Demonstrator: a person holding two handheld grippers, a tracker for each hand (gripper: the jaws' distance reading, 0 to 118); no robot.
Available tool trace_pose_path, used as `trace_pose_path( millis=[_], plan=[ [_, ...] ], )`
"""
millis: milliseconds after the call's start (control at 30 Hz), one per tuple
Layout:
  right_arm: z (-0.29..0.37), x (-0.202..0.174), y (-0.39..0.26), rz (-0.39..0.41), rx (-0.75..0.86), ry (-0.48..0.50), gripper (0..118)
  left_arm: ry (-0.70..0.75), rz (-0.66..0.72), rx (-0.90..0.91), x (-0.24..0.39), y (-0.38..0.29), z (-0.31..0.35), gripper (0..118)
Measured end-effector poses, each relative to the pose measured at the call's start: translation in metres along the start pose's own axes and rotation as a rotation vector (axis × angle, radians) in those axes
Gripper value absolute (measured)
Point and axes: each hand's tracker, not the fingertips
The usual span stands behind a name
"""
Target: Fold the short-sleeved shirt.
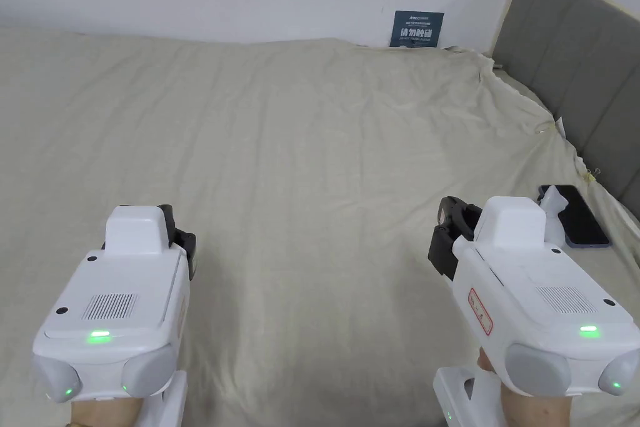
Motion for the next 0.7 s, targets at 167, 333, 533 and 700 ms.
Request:
trace_pose_path(
  millis=[167,333,533,700],
  plan=[
    [0.0,-0.0003,0.0007,0.003,0.001,0.001,0,0.002,-0.003,0.001,0.0011,0.0004,-0.0005,0],
    [-0.0004,-0.0004,0.0006,0.003,0.002,0.001,0,-0.003,-0.008,0.003,0.0027,0.0007,-0.0015,0],
    [-0.0006,-0.0018,0.0018,0.01,0.003,0.004,0,-0.003,-0.017,0.008,0.0049,0.0017,-0.0019,0],
    [-0.0011,-0.0025,0.0017,0.016,0.0,0.004,0,-0.003,-0.012,0.007,0.0045,0.0016,-0.003,0]
  ],
)
